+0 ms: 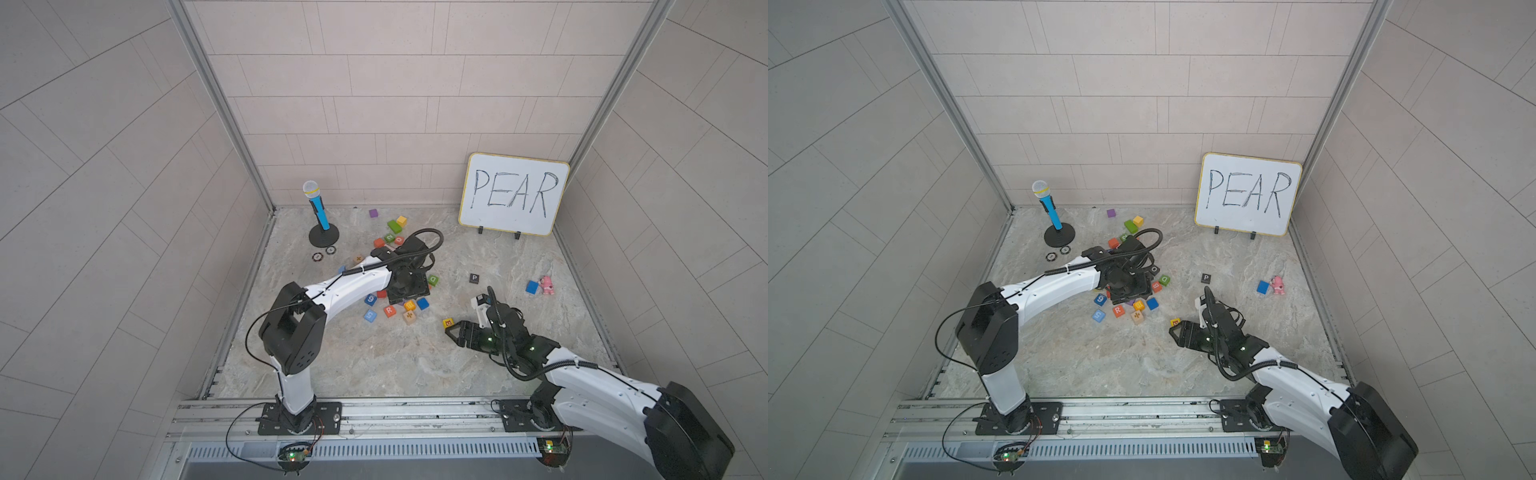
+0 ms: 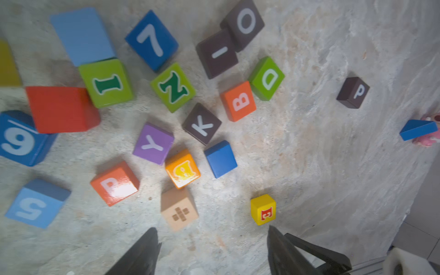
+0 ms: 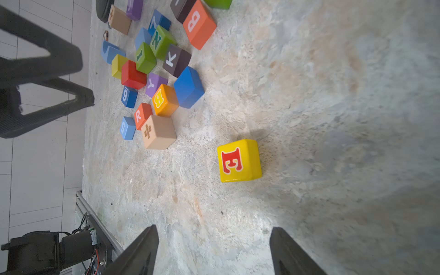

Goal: Spell the uppercase word “pear” with letter blocks
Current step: Pick up the letter block from the center of the board.

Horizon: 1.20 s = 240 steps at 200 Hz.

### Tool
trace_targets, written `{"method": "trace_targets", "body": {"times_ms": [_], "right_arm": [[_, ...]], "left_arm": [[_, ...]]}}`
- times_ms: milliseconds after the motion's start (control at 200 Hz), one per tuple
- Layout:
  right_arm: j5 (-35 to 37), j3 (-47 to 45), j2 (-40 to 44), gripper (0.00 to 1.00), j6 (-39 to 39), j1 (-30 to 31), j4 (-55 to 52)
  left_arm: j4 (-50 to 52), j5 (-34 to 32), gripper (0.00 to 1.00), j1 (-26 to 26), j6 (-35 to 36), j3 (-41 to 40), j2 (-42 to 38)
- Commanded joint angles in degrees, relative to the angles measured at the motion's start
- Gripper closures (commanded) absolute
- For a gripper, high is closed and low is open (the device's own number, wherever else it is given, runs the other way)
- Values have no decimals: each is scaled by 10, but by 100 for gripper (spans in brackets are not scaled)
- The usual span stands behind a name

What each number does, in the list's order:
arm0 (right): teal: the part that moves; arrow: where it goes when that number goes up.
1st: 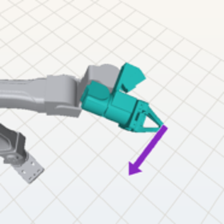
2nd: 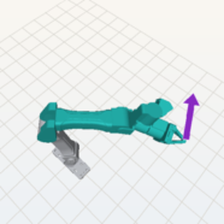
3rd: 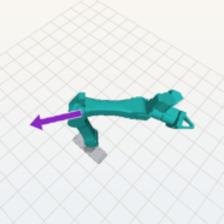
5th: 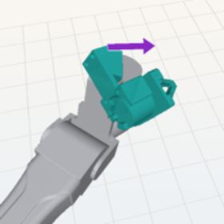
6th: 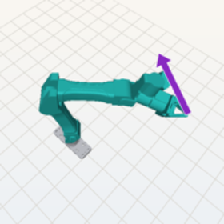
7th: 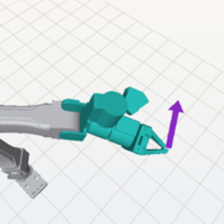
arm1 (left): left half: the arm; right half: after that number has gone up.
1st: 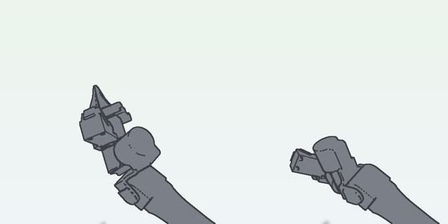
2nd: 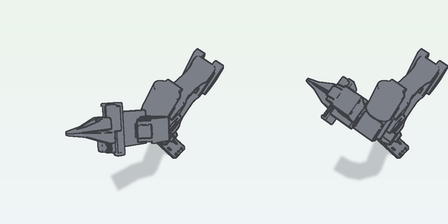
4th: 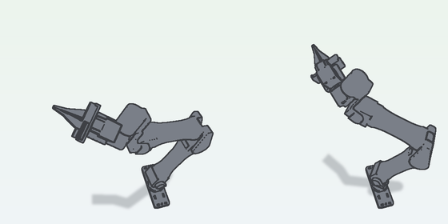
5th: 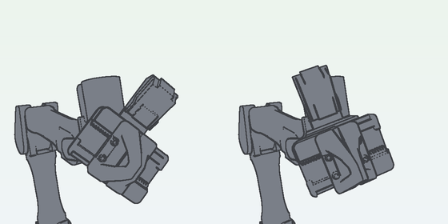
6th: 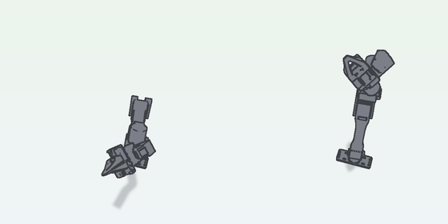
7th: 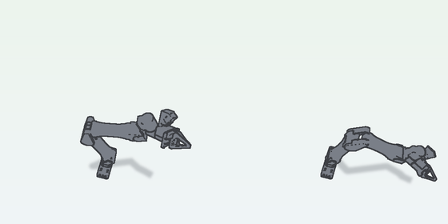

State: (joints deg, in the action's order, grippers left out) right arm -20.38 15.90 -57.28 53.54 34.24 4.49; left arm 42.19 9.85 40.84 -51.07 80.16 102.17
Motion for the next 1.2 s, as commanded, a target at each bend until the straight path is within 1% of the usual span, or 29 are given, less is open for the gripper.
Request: {"method": "trace_targets", "body": {"times_ms": [0, 170, 355, 480, 585, 740, 891, 956, 991, 1041, 1091, 1111, 1196], "right_arm": [[-2, 12, -42, 24, 27, 10, 69], [-1, 15, -105, 25, 32, 13, 120], [9, 35, -154, 25, 12, 9, 126], [3, 47, -183, 25, 2, 0, 134], [2, 64, -199, 25, -16, -8, 117], [11, 97, -215, 25, -58, -20, 65], [-16, 123, -246, 26, -60, -24, 68], [-17, 142, -249, 28, -67, -24, 33], [-1, 155, -243, 29, -72, -24, -3], [40, 176, -227, 29, -76, -15, -72], [109, 193, -209, 27, -79, 1, -142], [137, 216, -203, 27, -78, 9, -168], [221, 259, -196, 25, -71, 36, -246]], "left_arm": [[-16, 14, 20, -19, 24, -25, -32], [-22, 25, 20, -34, 30, -43, -37], [-25, 27, 20, -37, 33, -49, -43], [-26, 27, 20, -39, 34, -55, -46], [-30, 28, 20, -39, 35, -60, -47], [-23, 21, 20, -40, 41, -57, -49], [-19, 13, 20, -47, 47, -65, -58], [-20, 13, 20, -51, 51, -70, -62], [-18, 12, 19, -53, 54, -72, -65], [-14, 8, 19, -54, 60, -75, -70], [-14, 5, 19, -56, 64, -80, -77], [-14, 4, 19, -56, 66, -82, -80], [-15, 2, 18, -61, 74, -92, -90]]}}
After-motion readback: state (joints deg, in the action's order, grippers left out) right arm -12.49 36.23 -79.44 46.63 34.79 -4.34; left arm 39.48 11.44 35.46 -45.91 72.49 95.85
